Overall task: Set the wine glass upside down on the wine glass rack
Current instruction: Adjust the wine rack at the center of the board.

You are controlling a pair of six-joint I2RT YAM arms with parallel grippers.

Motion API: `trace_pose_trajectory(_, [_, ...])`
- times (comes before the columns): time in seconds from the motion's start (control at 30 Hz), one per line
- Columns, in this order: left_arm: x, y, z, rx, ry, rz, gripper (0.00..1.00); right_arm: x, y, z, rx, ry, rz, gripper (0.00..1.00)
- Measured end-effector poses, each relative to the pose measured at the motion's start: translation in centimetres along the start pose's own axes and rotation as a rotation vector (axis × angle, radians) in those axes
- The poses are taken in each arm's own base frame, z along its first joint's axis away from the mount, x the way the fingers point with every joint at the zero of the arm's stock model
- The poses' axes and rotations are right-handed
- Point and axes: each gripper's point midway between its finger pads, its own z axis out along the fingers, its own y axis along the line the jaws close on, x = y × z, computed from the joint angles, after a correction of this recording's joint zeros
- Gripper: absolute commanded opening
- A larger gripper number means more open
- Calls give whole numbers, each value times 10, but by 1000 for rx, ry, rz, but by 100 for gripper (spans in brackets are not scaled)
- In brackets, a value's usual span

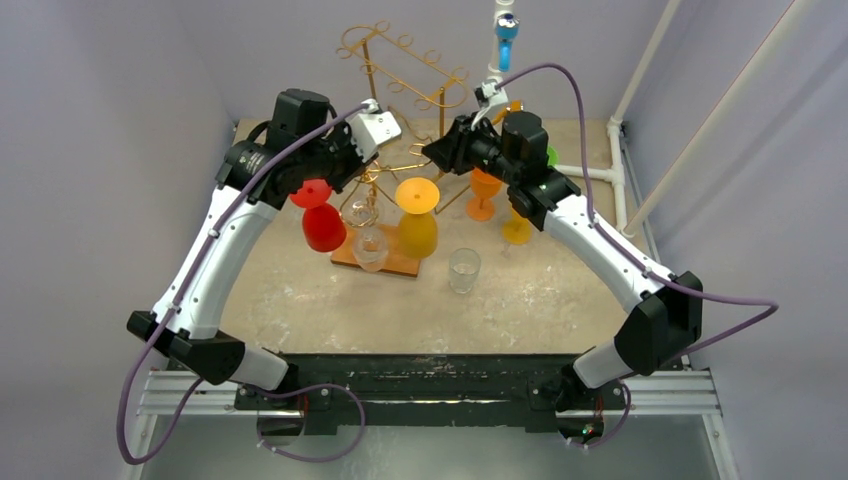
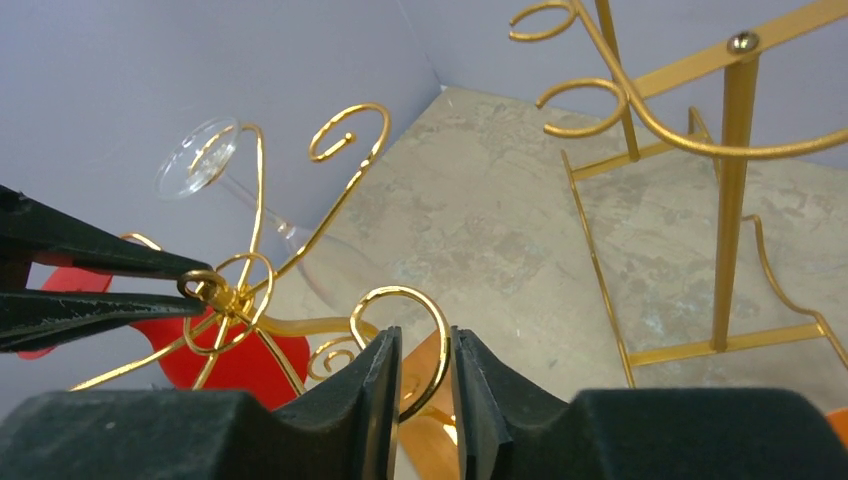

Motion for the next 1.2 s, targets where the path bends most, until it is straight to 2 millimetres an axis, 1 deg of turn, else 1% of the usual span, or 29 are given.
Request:
trace_pose_trajectory(0.1, [1,0,-1,-3,3,0,4,5,-3,-1,-8,5,24,21])
trace_pose_trajectory(0.27, [2,-1,-2,-2,4,1,0,5,-1,-5,-27,-18,55,18])
trace_pose_trajectory(0.37, [2,0,-2,-13,9,4,0,6,-1,-7,-28,-22,67,16])
trace_pose_trajectory(0.53, [4,8,2,-45,23,22,0,9,2,-12,-37,-38,97,14])
trace_pose_trajectory(0.7, [4,20,8,-90,40,40,0,13,9,-20,-41,-47,120,13])
trace_pose_trajectory(0.93, [7,38,13,-147,79,54,0,22,29,-24,-58,-34,142,12])
trace_pose_trajectory(1.03, [9,46,15,-171,92,65,0,29,43,-26,-86,-12,150,11])
trace_pose_trajectory(1.2, [9,53,17,-193,101,76,0,41,66,-29,-138,24,162,11])
